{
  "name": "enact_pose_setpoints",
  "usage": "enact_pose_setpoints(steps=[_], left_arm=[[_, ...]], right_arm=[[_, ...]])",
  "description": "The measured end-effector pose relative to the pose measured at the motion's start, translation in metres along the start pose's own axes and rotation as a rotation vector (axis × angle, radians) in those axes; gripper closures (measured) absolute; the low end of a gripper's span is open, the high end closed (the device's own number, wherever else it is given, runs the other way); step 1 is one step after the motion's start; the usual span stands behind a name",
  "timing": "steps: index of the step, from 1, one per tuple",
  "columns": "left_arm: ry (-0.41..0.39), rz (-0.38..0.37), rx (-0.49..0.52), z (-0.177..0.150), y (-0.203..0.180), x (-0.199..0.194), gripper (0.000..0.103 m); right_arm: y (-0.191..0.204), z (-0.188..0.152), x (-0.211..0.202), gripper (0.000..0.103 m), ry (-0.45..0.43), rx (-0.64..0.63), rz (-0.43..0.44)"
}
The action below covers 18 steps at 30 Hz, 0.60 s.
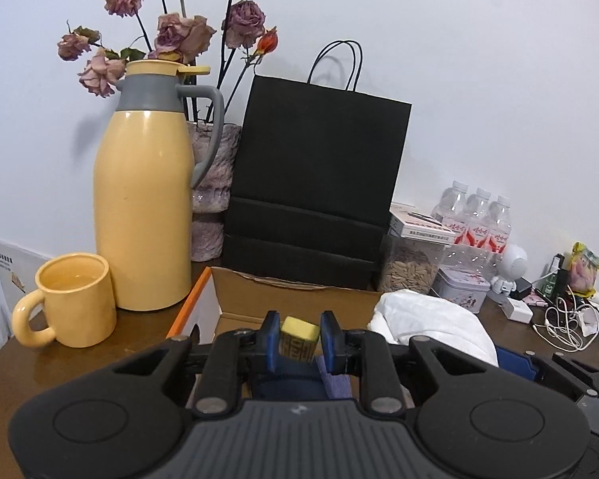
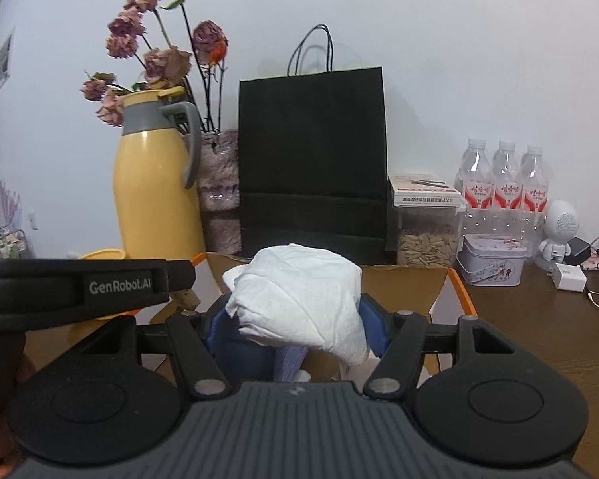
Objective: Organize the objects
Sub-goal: 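Carry the white cloth and yellow block into the red box and open both tools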
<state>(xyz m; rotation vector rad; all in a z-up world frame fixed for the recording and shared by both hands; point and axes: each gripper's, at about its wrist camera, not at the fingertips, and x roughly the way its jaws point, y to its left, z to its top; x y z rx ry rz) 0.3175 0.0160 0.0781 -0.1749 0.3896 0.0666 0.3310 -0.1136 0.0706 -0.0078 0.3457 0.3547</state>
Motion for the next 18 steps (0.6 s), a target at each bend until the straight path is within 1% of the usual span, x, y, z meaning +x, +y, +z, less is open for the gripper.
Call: enact_pose_setpoints(steps=[7,9,10,12,13,14,15,16,17,18], left_arm=[[0.015,-0.001,0.014,0.004,0.0,0.021,0.083],[0.017,0.001,0.02,0.005,0.0,0.024,0.083],[0.021,0.004,0.025,0.006,0.0,0.027,0.083],[0.036,0.015,0.027,0.006,0.001,0.031,0.082],[0.042,0.024,0.028,0.006,0.001,0.034,0.077],[0.054,0.031,0.033,0.006,0.001,0.036,0.07],[0.072,0.038,0.036,0.005,0.002,0.038,0.049],[0.082,0.042,0.032,0.005,0.002,0.04,0.025],[0.085,0.044,0.026,0.005,0.003,0.041,0.015],[0.076,0.043,0.019,0.005,0.004,0.04,0.008]], right_arm=[[0.001,0.0,0.025,0.037,0.048,-0.016,-0.036],[0.0,-0.002,0.031,0.036,0.064,-0.02,-0.046],[0.0,-0.002,0.033,0.032,0.074,-0.024,-0.05],[0.001,-0.003,0.037,0.021,0.094,-0.031,-0.068],[0.002,-0.004,0.038,0.012,0.106,-0.037,-0.081],[0.003,-0.004,0.039,0.007,0.112,-0.041,-0.091],[0.003,-0.004,0.039,0.004,0.114,-0.042,-0.1],[0.003,-0.004,0.039,0.0,0.115,-0.042,-0.108],[0.003,-0.004,0.039,0.0,0.115,-0.043,-0.111],[0.003,-0.004,0.038,0.0,0.118,-0.045,-0.114]])
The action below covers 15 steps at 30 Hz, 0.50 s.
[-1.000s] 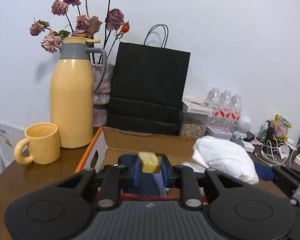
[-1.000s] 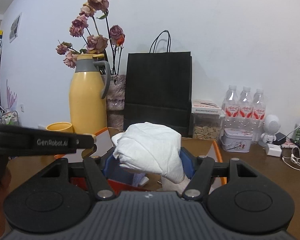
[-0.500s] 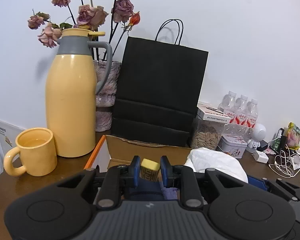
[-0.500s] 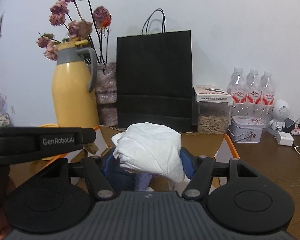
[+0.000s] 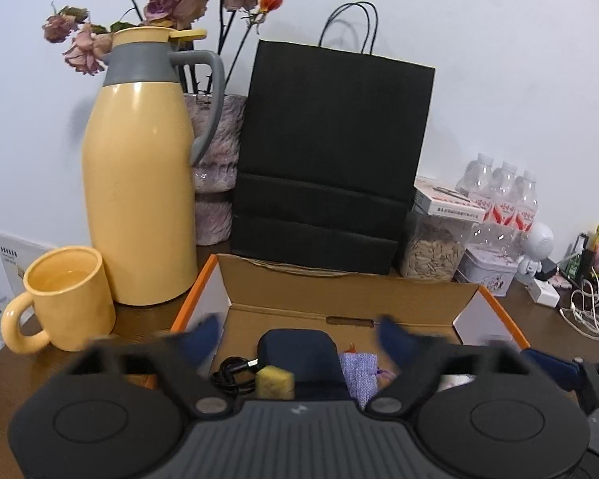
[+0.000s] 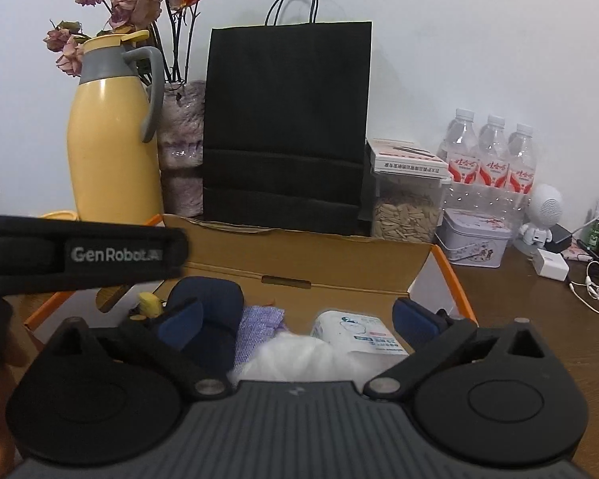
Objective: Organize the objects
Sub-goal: 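Carry the white cloth and yellow block into the red box and open both tools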
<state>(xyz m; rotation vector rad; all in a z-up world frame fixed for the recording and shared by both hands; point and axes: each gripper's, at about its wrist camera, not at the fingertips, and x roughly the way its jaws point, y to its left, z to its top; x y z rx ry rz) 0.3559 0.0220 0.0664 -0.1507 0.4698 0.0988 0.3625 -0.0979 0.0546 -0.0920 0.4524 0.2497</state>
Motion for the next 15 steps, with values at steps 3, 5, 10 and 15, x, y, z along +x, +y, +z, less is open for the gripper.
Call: enact_pose_setpoints(steps=[3,5,10,15], left_arm=[[-0.007,0.007,-0.001,0.0003,0.0003,-0.0028,0.007],[-0.005,0.01,-0.001,0.0004,-0.0001,-0.0029,0.007],[0.012,0.012,-0.003,-0.0001,-0.0001,-0.0014,0.007],[0.019,0.012,-0.006,-0.001,-0.0003,-0.0053,0.007]], right_arm=[[-0.0024,0.0007,-0.0003,0.0,0.004,0.006,-0.003],[-0.0035,0.0009,0.0001,0.0,0.008,0.008,0.002],[-0.0025,0.001,-0.0011,0.0,0.008,0.0,0.005],[-0.0032,0.0,-0.006,0.0,-0.001,-0.004,0.013]])
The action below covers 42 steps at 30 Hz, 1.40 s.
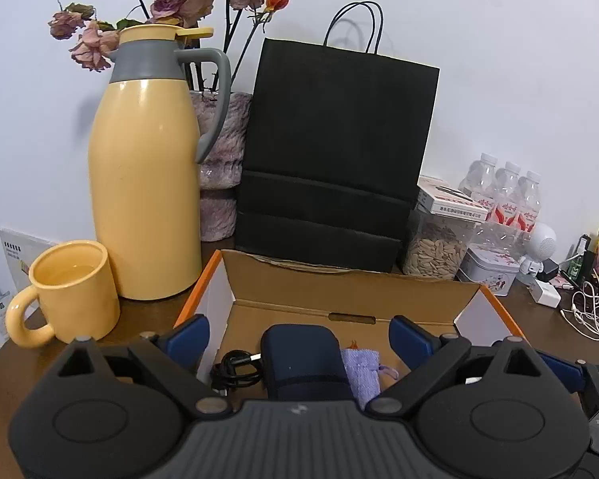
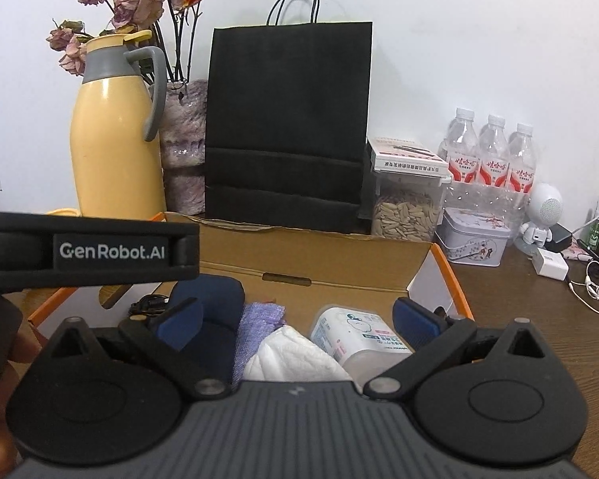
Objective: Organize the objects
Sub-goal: 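Carry the white cloth and yellow block into the red box and open both tools, then withdraw both tools from the box back over the table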
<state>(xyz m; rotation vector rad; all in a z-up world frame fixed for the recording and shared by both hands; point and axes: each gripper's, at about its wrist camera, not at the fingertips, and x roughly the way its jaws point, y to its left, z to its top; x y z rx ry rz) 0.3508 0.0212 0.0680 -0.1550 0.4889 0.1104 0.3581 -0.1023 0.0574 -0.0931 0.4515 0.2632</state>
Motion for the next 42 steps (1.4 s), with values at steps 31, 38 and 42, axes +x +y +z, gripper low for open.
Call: enact_pose_setpoints(steps=[31,38,42], left_arm=[[-0.155,0.007,-0.003,-0.058,0.046,-0.104,0.007],[-0.128,0.046,0.002,-0.084,0.064,-0.112,0.007],[-0.111,0.061,-0.012,-0.094,0.08,-0.118,0.007]], right_arm=[[0.032,-0.049,-0.093,0.0,-0.237,-0.132,0.059],[0.047,-0.066,-0.105,0.0,-0.214,-0.17,0.095],[0.054,-0.077,-0.109,0.0,-0.2,-0.178,0.112]])
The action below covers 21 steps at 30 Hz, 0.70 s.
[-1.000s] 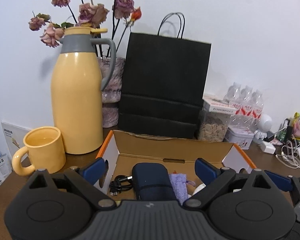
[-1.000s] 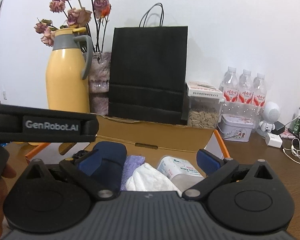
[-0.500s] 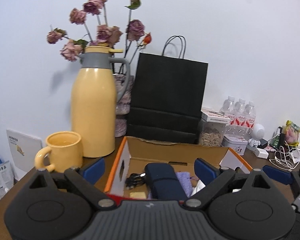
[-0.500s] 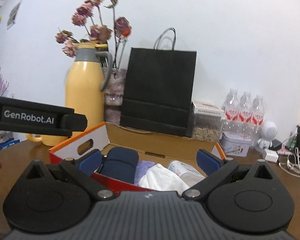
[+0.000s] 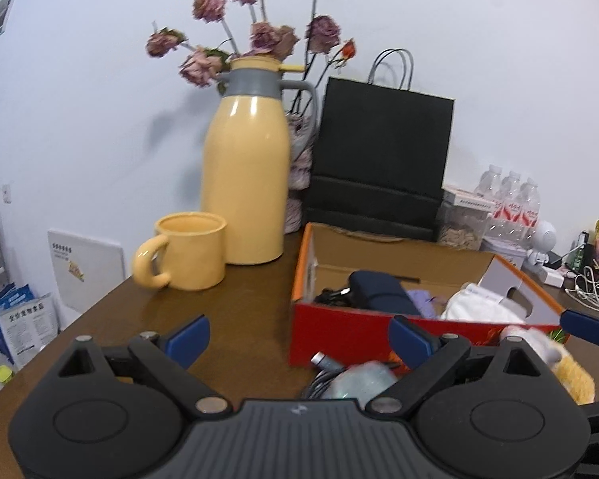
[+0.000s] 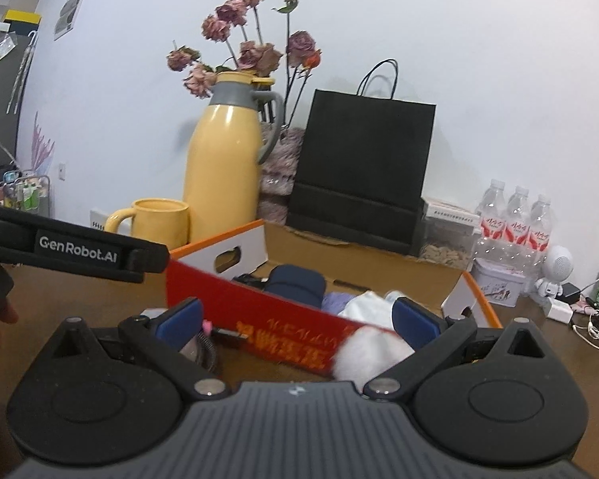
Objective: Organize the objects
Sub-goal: 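Withdraw both tools from the box back over the table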
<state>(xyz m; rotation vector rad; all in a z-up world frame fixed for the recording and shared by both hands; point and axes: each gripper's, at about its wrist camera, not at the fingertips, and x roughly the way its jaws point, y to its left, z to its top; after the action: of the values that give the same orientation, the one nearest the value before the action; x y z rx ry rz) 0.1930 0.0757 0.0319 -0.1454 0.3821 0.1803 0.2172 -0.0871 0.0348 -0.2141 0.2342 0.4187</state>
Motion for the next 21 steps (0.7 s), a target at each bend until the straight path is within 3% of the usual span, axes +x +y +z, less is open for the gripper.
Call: enact_pose_setpoints(steps=[12,18,21], left_arm=[[0.094,-0.007,0.017,-0.021,0.036,-0.008,0.007],[0.158,-0.044,0.009,-0.028,0.043,-0.001,0.008],[0.2,-0.065,0.0,-0.031,0.043,0.008,0.016]], right_arm=[[0.025,-0.014,0.003,0.005,0.079,0.008,0.089],[0.03,-0.015,0.035,0.029,0.205,0.06,0.16],[0.027,-0.016,0.049,0.039,0.251,0.112,0.185]])
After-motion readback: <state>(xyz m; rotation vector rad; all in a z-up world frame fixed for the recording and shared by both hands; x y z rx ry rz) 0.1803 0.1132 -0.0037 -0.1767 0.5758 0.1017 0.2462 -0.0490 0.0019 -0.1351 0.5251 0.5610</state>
